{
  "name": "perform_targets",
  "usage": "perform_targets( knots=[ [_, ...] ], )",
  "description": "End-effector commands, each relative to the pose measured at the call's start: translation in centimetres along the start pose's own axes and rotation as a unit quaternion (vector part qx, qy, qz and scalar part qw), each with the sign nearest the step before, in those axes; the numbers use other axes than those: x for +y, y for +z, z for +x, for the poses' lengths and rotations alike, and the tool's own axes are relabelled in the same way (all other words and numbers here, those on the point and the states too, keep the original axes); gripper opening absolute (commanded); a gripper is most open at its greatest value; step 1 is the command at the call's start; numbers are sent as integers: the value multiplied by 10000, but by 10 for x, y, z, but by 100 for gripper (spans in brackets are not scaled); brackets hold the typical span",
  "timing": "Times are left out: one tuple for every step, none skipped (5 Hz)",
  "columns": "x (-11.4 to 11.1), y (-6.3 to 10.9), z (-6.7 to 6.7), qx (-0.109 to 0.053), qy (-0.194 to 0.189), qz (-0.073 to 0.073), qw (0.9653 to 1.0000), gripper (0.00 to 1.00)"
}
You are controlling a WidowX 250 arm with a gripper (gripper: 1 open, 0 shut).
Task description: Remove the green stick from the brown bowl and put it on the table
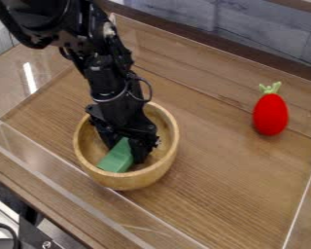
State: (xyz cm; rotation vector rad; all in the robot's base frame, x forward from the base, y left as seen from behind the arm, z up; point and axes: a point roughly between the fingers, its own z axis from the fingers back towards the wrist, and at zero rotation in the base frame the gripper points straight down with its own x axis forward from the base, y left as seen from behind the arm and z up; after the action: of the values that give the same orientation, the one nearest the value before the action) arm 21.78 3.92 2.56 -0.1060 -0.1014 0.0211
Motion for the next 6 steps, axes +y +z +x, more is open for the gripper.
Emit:
perform_targets(
  knots=[
    [13, 5, -3, 22, -315, -22, 9995, 0],
    [14, 15, -6, 48, -631, -88, 9980, 0],
    [15, 23, -9, 75, -944, -149, 9954, 0],
    [10, 26, -6, 18, -639, -161, 9978, 0],
    [5, 30, -2, -40, -340, -173, 9993, 0],
    [6, 41, 2, -48, -356, -202, 9992, 0]
  ],
)
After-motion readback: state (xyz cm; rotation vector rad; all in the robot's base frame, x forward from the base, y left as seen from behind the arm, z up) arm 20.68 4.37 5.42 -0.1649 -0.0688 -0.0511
